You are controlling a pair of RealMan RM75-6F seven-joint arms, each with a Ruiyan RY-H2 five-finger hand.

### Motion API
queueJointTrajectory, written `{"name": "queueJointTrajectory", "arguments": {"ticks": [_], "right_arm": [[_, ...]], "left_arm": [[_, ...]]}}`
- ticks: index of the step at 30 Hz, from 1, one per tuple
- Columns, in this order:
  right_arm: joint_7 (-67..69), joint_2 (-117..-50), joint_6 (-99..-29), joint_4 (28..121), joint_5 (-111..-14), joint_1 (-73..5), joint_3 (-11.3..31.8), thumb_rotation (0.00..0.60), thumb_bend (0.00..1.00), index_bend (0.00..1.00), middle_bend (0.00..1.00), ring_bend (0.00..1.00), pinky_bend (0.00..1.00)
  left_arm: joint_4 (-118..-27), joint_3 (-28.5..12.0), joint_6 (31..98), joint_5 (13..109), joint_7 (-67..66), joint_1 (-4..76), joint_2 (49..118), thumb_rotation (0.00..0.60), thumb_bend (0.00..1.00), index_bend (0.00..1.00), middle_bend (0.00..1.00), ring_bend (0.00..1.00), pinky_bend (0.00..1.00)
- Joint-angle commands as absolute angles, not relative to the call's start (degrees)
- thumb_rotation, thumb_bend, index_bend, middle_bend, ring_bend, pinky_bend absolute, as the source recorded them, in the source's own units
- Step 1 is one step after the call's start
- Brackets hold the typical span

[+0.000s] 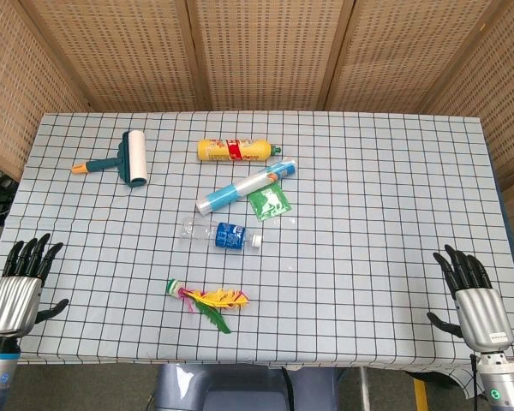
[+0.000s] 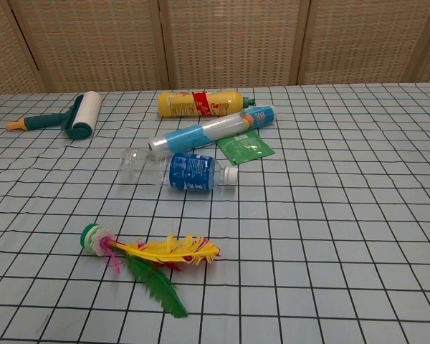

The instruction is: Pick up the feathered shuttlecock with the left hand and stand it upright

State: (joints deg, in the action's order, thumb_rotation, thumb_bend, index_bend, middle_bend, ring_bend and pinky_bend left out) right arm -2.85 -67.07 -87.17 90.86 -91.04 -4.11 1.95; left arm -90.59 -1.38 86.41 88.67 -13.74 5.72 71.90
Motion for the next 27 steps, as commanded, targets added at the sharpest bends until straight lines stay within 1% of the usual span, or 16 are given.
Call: {"name": "queueJointTrajectory", "arguments": {"ticks": [1, 11, 19, 23, 27], "right_arm": [[-2.82, -67.08, -87.24, 90.84, -91.11, -4.1, 1.94, 0.6, 0.08, 0.03, 0.0, 0.0, 0.13], [-2.31, -66.79, -87.57, 91.05, -91.04, -3.96, 2.06, 0.6, 0.08, 0.03, 0.0, 0.0, 0.13], [-1.58, -66.39, -87.66, 90.98, -90.04, -3.84, 2.61, 0.6, 0.08, 0.03, 0.0, 0.0, 0.13], [-1.22, -66.32, -87.58, 90.82, -89.97, -3.8, 2.57, 0.6, 0.08, 0.03, 0.0, 0.0, 0.13], [-1.22, -66.34, -87.44, 90.79, -89.99, -3.87, 2.56, 0.6, 0.08, 0.03, 0.0, 0.0, 0.13]], "left_arm": [[-90.67, -1.35, 86.48, 88.78, -13.8, 5.72, 71.87, 0.6, 0.01, 0.09, 0.0, 0.0, 0.0], [-90.82, -1.22, 86.57, 89.15, -13.69, 5.75, 71.76, 0.6, 0.01, 0.09, 0.0, 0.0, 0.0], [-90.32, -0.77, 85.21, 90.17, -12.71, 6.7, 71.64, 0.6, 0.01, 0.09, 0.0, 0.0, 0.0], [-87.5, 0.04, 86.34, 95.27, -8.3, 8.05, 71.54, 0.6, 0.02, 0.1, 0.0, 0.0, 0.0], [-82.89, 1.17, 86.73, 100.97, -3.01, 10.47, 71.99, 0.6, 0.02, 0.13, 0.0, 0.0, 0.0]]}}
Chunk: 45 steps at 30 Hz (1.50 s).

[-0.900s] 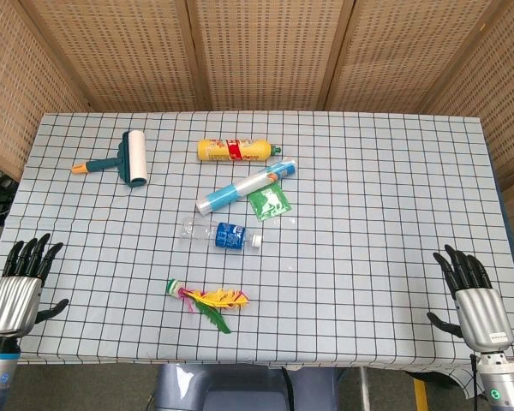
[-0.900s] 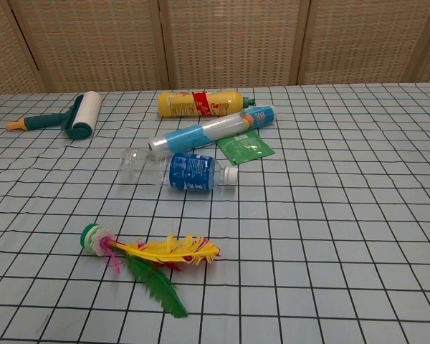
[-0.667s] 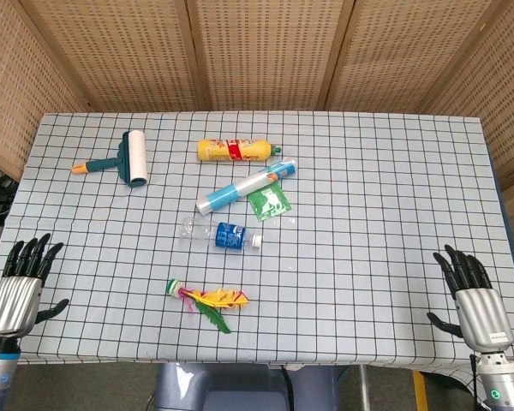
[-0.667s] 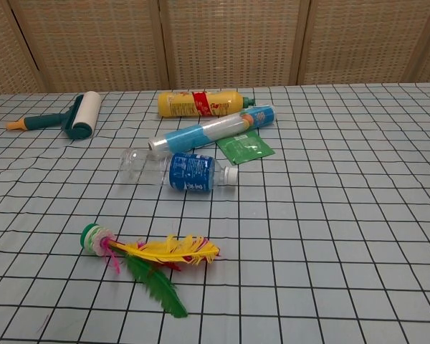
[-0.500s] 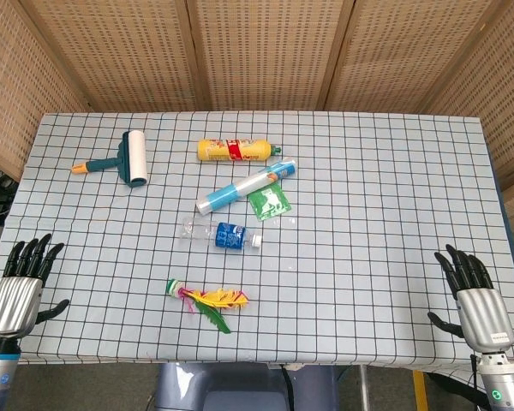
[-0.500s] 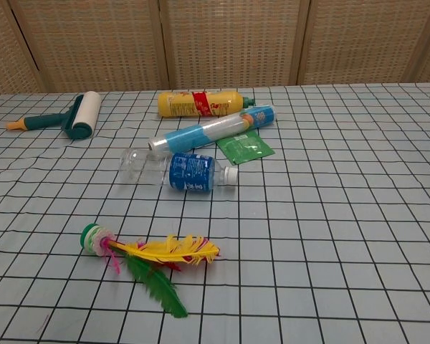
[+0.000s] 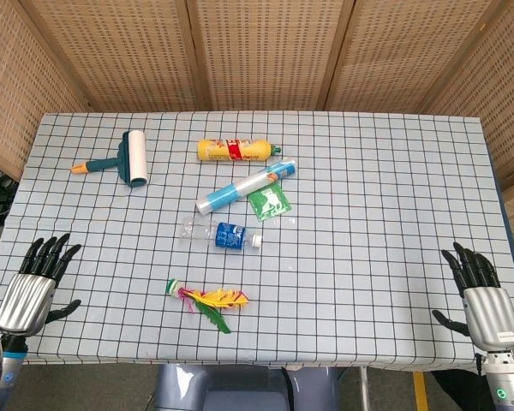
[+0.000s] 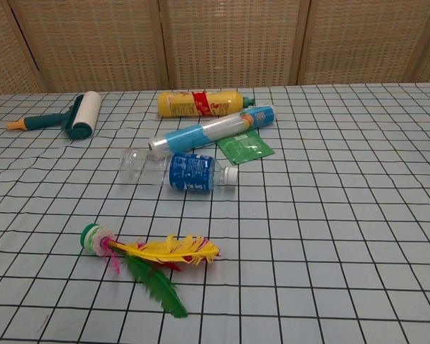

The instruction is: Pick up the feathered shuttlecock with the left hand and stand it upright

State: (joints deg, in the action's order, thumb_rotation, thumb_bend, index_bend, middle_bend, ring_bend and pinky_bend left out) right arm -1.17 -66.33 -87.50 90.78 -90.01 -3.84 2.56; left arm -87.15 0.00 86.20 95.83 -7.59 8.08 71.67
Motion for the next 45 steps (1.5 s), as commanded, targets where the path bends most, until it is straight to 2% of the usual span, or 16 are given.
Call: {"name": "queueJointTrajectory", "arguments": {"ticks": [1, 8, 13, 17, 21, 25, 27, 38, 45], "right_arm": [[-1.28, -66.36, -87.44, 90.84, -89.97, -3.87, 2.57, 0.6, 0.08, 0.03, 0.0, 0.0, 0.13], [-1.88, -66.49, -87.39, 90.94, -89.92, -3.86, 2.56, 0.6, 0.08, 0.03, 0.0, 0.0, 0.13], [-1.65, -66.46, -87.24, 90.91, -89.7, -3.91, 2.66, 0.6, 0.08, 0.03, 0.0, 0.0, 0.13], [-0.96, -66.31, -87.03, 90.78, -89.32, -3.93, 2.78, 0.6, 0.08, 0.03, 0.0, 0.0, 0.13], [-0.35, -66.15, -87.07, 90.71, -89.24, -3.94, 2.9, 0.6, 0.08, 0.03, 0.0, 0.0, 0.13], [0.14, -65.96, -87.14, 90.74, -89.3, -3.9, 2.88, 0.6, 0.08, 0.03, 0.0, 0.0, 0.13], [0.67, -65.8, -87.23, 90.72, -89.31, -3.89, 2.94, 0.6, 0.08, 0.03, 0.0, 0.0, 0.13], [2.6, -65.2, -87.31, 90.62, -89.07, -3.85, 3.17, 0.6, 0.08, 0.03, 0.0, 0.0, 0.13], [3.46, -65.02, -87.49, 90.48, -88.98, -3.78, 3.29, 0.6, 0.08, 0.03, 0.0, 0.0, 0.13]], "left_arm": [[-81.72, 1.43, 86.38, 102.26, -2.01, 11.38, 72.1, 0.6, 0.02, 0.14, 0.0, 0.0, 0.0], [-83.34, 1.52, 80.11, 103.91, -1.22, 16.56, 72.14, 0.6, 0.06, 0.2, 0.0, 0.0, 0.0], [-87.42, 0.17, 73.66, 101.91, -2.57, 20.62, 73.38, 0.6, 0.07, 0.31, 0.0, 0.0, 0.0], [-90.33, -0.85, 68.41, 99.95, -6.07, 23.63, 74.8, 0.6, 0.08, 0.33, 0.0, 0.0, 0.0], [-92.07, -1.83, 64.77, 97.69, -10.27, 25.56, 76.79, 0.6, 0.15, 0.37, 0.0, 0.0, 0.0], [-93.17, -2.96, 61.23, 94.06, -14.8, 27.12, 79.27, 0.6, 0.16, 0.38, 0.0, 0.0, 0.0], [-93.64, -3.79, 57.39, 90.23, -18.63, 28.66, 82.0, 0.6, 0.16, 0.38, 0.0, 0.0, 0.0], [-93.03, -5.14, 52.99, 80.08, -30.69, 31.81, 90.06, 0.6, 0.16, 0.42, 0.0, 0.0, 0.0], [-93.17, -4.92, 53.1, 75.75, -36.13, 32.97, 92.52, 0.6, 0.16, 0.45, 0.0, 0.0, 0.0]]}}
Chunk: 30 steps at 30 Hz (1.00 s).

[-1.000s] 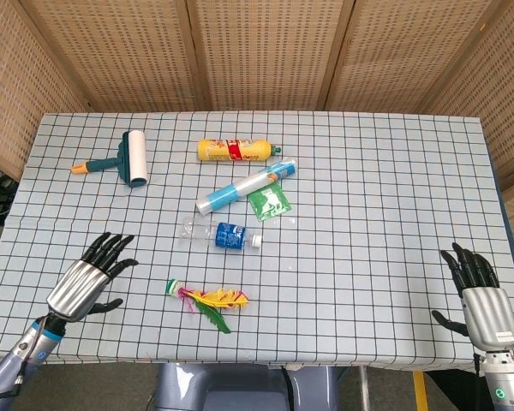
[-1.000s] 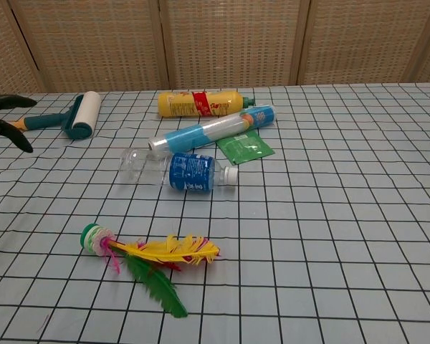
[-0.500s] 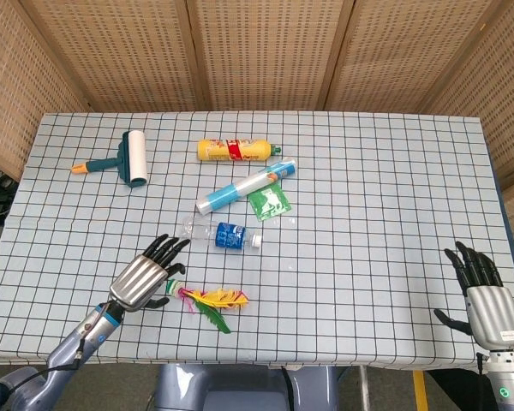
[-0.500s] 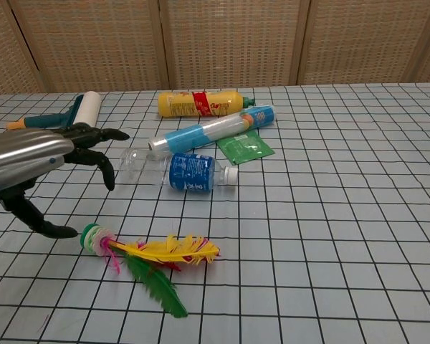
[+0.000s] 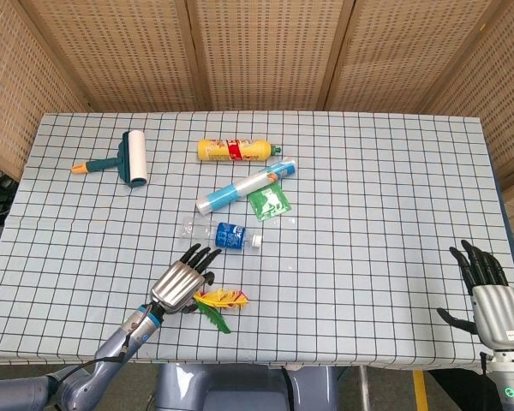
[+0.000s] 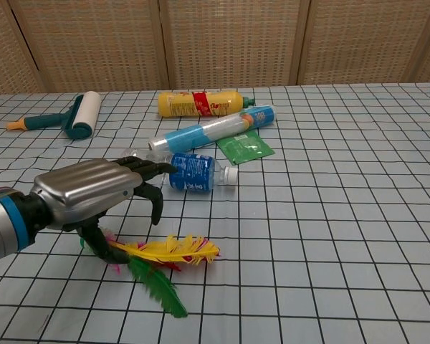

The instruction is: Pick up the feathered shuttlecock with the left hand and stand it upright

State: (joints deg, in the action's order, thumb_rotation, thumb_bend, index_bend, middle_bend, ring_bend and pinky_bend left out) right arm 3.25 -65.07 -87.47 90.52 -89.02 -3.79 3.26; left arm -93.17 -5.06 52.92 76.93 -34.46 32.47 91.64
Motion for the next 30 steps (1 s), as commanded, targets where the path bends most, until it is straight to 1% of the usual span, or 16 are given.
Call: {"name": "queueJointTrajectory", "arguments": {"ticks": [1, 8, 20, 23, 25, 27, 30], "right_arm": [[3.6, -64.98, -87.51, 90.48, -88.97, -3.77, 3.31, 0.6, 0.08, 0.03, 0.0, 0.0, 0.13], [4.07, -64.85, -87.62, 90.45, -89.16, -3.75, 3.28, 0.6, 0.08, 0.03, 0.0, 0.0, 0.13], [4.93, -64.92, -88.17, 90.07, -89.35, -3.61, 3.42, 0.6, 0.08, 0.03, 0.0, 0.0, 0.13], [5.13, -64.91, -88.23, 90.01, -89.33, -3.58, 3.44, 0.6, 0.08, 0.03, 0.0, 0.0, 0.13], [5.29, -64.9, -88.21, 89.97, -89.36, -3.62, 3.46, 0.6, 0.08, 0.03, 0.0, 0.0, 0.13], [5.42, -64.9, -88.27, 89.95, -89.47, -3.58, 3.4, 0.6, 0.08, 0.03, 0.0, 0.0, 0.13], [5.41, -64.93, -88.21, 89.94, -89.49, -3.63, 3.41, 0.6, 0.08, 0.03, 0.0, 0.0, 0.13]], "left_arm": [[-93.11, -4.83, 53.27, 75.32, -36.73, 33.06, 92.77, 0.6, 0.16, 0.46, 0.0, 0.0, 0.0], [-92.56, -4.68, 53.68, 72.31, -39.21, 33.77, 94.05, 0.6, 0.17, 0.5, 0.0, 0.0, 0.0], [-90.65, -3.57, 55.04, 68.06, -44.15, 35.15, 96.81, 0.6, 0.18, 0.55, 0.0, 0.0, 0.0], [-90.24, -3.22, 55.27, 67.48, -44.42, 35.38, 97.31, 0.6, 0.27, 0.57, 0.0, 0.0, 0.0], [-90.03, -2.97, 55.57, 67.53, -44.08, 35.47, 97.54, 0.6, 0.37, 0.61, 0.0, 0.0, 0.0], [-90.27, -2.76, 56.55, 68.39, -43.29, 35.3, 97.35, 0.6, 0.43, 0.63, 0.0, 0.0, 0.0], [-90.51, -2.55, 57.53, 69.49, -42.08, 35.14, 97.04, 0.6, 0.48, 0.65, 0.0, 0.0, 0.0]]}}
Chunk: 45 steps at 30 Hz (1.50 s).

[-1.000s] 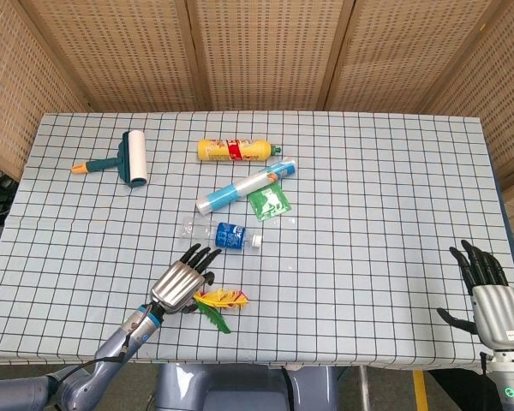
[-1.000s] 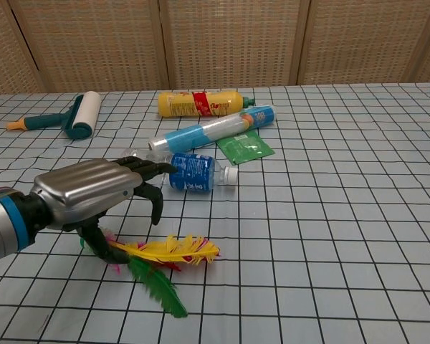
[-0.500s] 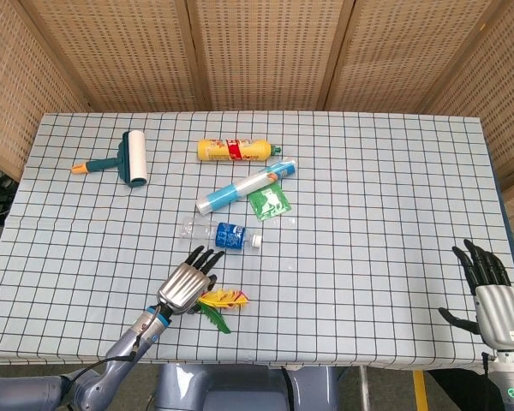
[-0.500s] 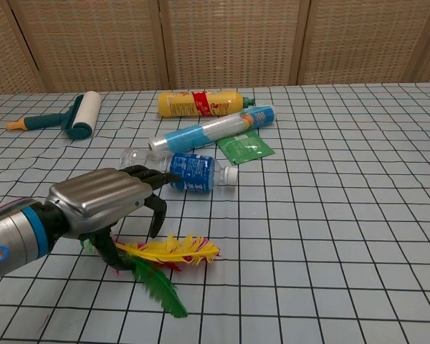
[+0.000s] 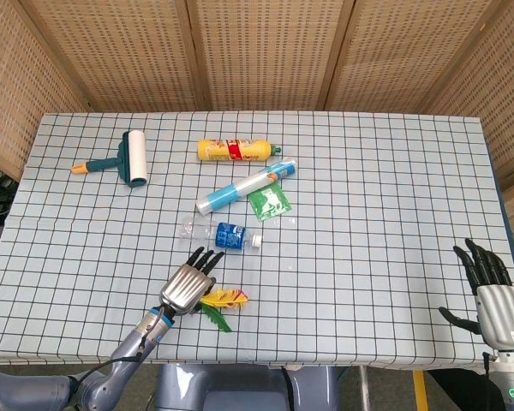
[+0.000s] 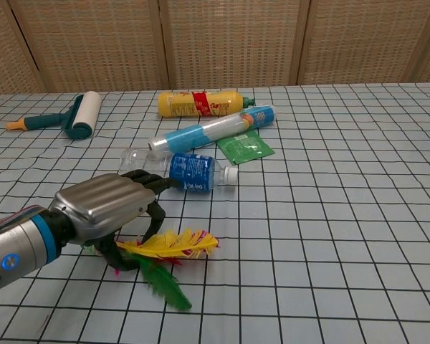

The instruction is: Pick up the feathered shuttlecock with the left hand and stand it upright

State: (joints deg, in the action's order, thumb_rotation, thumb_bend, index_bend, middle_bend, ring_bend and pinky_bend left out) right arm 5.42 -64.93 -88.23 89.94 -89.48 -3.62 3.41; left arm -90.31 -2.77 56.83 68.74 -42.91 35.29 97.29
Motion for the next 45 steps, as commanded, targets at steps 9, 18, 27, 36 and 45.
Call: {"name": "queueJointTrajectory", "arguments": {"ticks": [9, 18, 27, 36, 45], "right_arm": [[5.47, -64.94, -88.46, 89.97, -89.69, -3.56, 3.38, 0.6, 0.08, 0.03, 0.0, 0.0, 0.13], [5.26, -65.03, -88.37, 89.9, -89.78, -3.61, 3.33, 0.6, 0.08, 0.03, 0.0, 0.0, 0.13], [4.69, -65.14, -88.27, 90.0, -89.81, -3.63, 3.24, 0.6, 0.08, 0.03, 0.0, 0.0, 0.13], [3.77, -65.45, -88.08, 89.99, -89.75, -3.74, 3.25, 0.6, 0.08, 0.03, 0.0, 0.0, 0.13], [2.85, -65.81, -87.92, 89.88, -89.75, -3.76, 3.12, 0.6, 0.08, 0.03, 0.0, 0.0, 0.13]], "left_arm": [[-91.37, -2.34, 59.76, 70.89, -39.61, 34.59, 95.58, 0.6, 0.56, 0.71, 0.0, 0.0, 0.0], [-93.19, -4.45, 65.87, 75.54, -26.3, 31.91, 92.6, 0.6, 0.56, 0.7, 0.0, 0.0, 0.0], [-83.35, -5.89, 71.78, 80.2, 4.01, 27.86, 96.65, 0.6, 0.54, 0.71, 0.0, 0.0, 0.0], [-78.94, -8.66, 66.18, 77.07, 23.53, 27.76, 94.86, 0.6, 0.5, 0.73, 0.0, 0.0, 0.0], [-75.52, -7.95, 63.32, 77.62, 30.54, 27.52, 93.48, 0.6, 0.35, 0.75, 0.0, 0.0, 0.0]]}}
